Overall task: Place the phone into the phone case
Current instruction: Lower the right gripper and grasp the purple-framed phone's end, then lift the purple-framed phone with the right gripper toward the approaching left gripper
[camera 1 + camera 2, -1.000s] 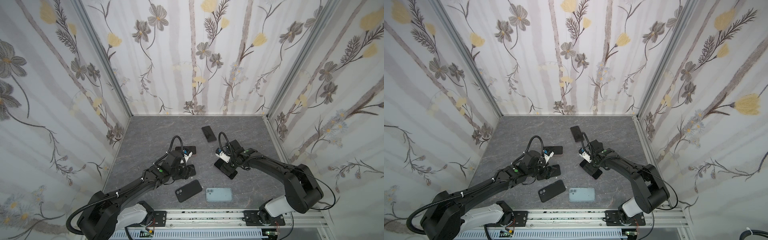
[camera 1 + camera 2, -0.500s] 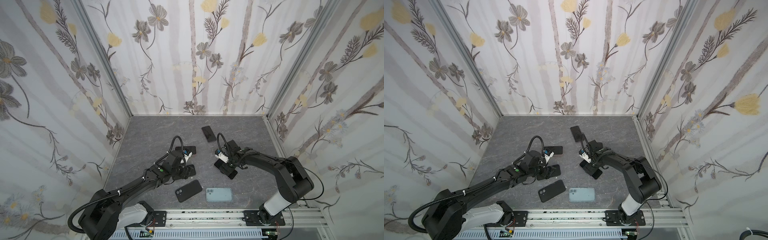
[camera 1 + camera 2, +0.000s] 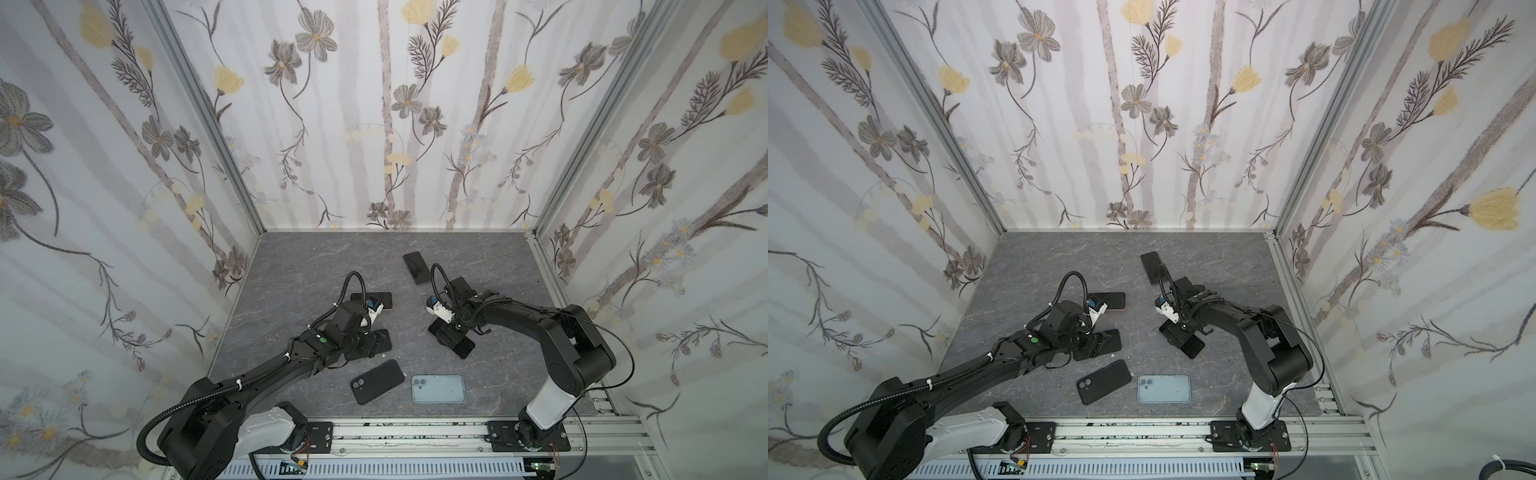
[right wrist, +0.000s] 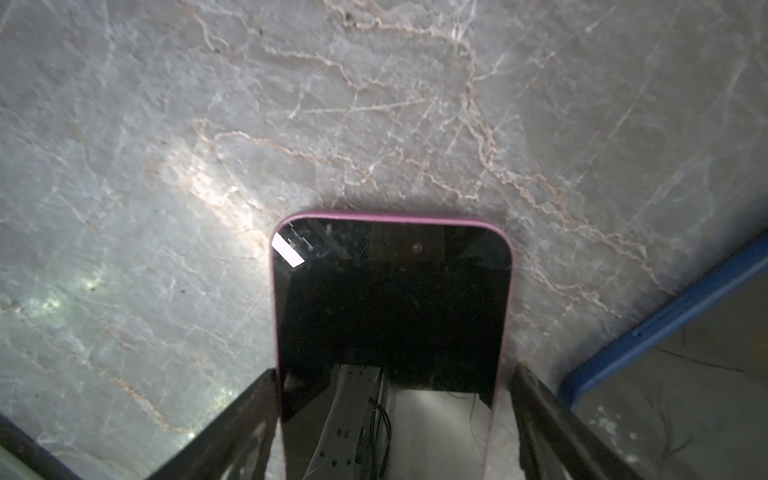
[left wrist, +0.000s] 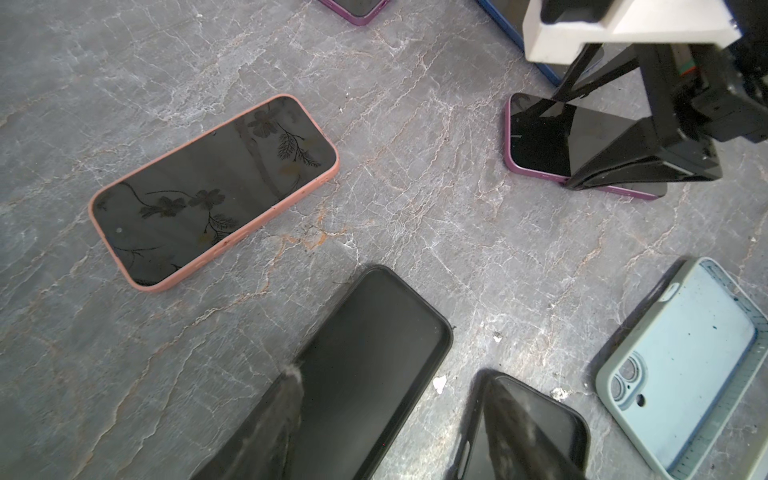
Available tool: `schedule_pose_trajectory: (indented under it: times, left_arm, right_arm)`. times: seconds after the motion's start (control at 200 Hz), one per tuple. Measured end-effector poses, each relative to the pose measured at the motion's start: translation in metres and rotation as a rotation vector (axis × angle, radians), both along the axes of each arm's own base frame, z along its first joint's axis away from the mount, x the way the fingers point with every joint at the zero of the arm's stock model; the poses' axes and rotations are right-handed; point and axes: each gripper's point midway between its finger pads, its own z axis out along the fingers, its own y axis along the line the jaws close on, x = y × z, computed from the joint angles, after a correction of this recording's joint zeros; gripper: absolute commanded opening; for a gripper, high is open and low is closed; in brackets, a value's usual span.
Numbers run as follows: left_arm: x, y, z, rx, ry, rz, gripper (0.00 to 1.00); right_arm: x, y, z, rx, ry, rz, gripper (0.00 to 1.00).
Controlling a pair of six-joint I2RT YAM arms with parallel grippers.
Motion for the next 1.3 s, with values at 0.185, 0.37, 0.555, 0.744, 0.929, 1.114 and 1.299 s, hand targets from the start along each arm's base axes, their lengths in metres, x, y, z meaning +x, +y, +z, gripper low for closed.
schedule_pose_trajectory:
  times: [0.185,0.37,0.555,0.744,0.929,1.114,1.299]
  left_arm:
    - [0.001,0.001,0.001,0.003,-0.008,0.008,0.69]
    - [0.006,0.006,0.002,0.013,-0.022,0.031,0.68]
    - [0.012,0.013,0.006,0.013,-0.035,0.065,0.68]
    - [0.019,0.019,0.015,-0.007,-0.065,0.100,0.68]
    - [0.022,0.020,0.020,-0.023,-0.076,0.118,0.68]
    - [0.022,0.021,0.023,-0.037,-0.076,0.127,0.67]
    - [0.023,0.014,0.031,-0.102,-0.058,0.141,0.67]
  right_arm:
    - [0.001,-0.001,-0.001,-0.013,-0.003,-0.003,0.78]
    - [0.001,0.000,-0.001,-0.019,-0.007,-0.007,0.76]
    - [-0.006,0.006,0.000,-0.024,-0.013,0.018,0.71]
    - [-0.011,0.005,0.002,-0.029,-0.016,0.026,0.65]
    - [-0.015,0.008,0.011,-0.015,-0.040,0.032,0.59]
    - [-0.017,0.010,0.021,0.008,-0.071,0.031,0.53]
    - [-0.014,0.011,0.034,0.035,-0.113,0.031,0.50]
